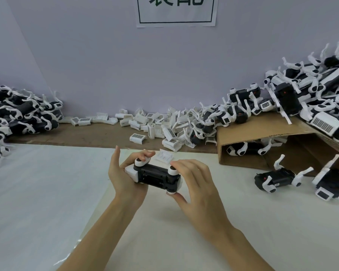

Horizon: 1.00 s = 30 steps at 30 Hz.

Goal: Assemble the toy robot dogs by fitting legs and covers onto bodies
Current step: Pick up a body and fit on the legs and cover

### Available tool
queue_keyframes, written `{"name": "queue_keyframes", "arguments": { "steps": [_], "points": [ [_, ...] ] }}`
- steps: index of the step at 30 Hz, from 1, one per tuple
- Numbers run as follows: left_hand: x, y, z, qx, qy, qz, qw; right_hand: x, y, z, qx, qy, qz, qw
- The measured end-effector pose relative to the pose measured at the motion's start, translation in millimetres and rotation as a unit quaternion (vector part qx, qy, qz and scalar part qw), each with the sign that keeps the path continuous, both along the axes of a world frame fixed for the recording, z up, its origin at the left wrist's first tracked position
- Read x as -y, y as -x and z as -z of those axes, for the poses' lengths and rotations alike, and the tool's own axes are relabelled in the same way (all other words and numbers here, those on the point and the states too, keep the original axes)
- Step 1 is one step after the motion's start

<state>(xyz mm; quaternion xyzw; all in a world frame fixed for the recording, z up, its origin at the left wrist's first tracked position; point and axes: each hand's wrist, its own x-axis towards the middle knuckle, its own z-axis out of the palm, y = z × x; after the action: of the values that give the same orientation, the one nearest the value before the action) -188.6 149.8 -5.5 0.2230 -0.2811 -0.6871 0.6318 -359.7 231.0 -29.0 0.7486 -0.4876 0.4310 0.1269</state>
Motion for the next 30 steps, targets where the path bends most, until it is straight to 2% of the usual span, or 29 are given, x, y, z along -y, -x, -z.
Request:
{"name": "queue_keyframes", "arguments": {
  "steps": [3,4,6,8,10,13,15,17,18,22,26,30],
  "points": [
    [2.6,-6.0,-3.0,0.028,0.009,0.024,0.999,0.1,-1.4,-0.1,0.006,-0.02,0.0,1.0],
    [2.8,-6.3,-4.0,0.058,0.025,0.035,0.997,0.0,-0.5,0.2,0.031,-0.039,-0.003,0.999],
    [3.1,-3.3,-4.5,0.156,0.063,0.03,0.985,-2.2,1.3,0.0,0.144,-0.12,-0.027,0.982],
    [3.4,1.0,-3.5,0.249,0.084,-0.013,0.965,-3.6,2.5,-3.3,0.279,-0.22,-0.055,0.933],
    [6.8,1.7,-1.0,0.315,0.085,-0.039,0.945,-2.5,3.3,-7.3,0.356,-0.279,-0.065,0.889],
    [14.3,-5.1,3.0,0.373,0.068,0.016,0.925,4.0,4.0,-18.8,0.392,-0.362,-0.054,0.844],
    [18.9,-11.0,5.2,0.396,0.053,0.072,0.914,11.3,5.4,-26.4,0.438,-0.434,-0.052,0.786],
    [22.6,-14.4,7.4,0.388,0.049,0.108,0.914,17.9,9.0,-32.3,0.458,-0.485,-0.043,0.744],
    [24.3,-15.2,9.5,0.375,0.053,0.113,0.919,21.3,10.9,-34.7,0.456,-0.496,-0.04,0.738],
    [29.4,-16.1,14.3,0.331,0.071,0.076,0.938,36.6,12.5,-39.2,0.43,-0.483,-0.041,0.762],
    [31.1,-17.9,8.6,0.319,0.024,0.025,0.947,49.0,5.4,-38.6,0.415,-0.416,-0.106,0.802],
    [33.8,-21.5,10.1,0.349,-0.029,-0.109,0.93,60.2,-7.8,-18.0,0.299,-0.37,-0.141,0.868]
  ]
}}
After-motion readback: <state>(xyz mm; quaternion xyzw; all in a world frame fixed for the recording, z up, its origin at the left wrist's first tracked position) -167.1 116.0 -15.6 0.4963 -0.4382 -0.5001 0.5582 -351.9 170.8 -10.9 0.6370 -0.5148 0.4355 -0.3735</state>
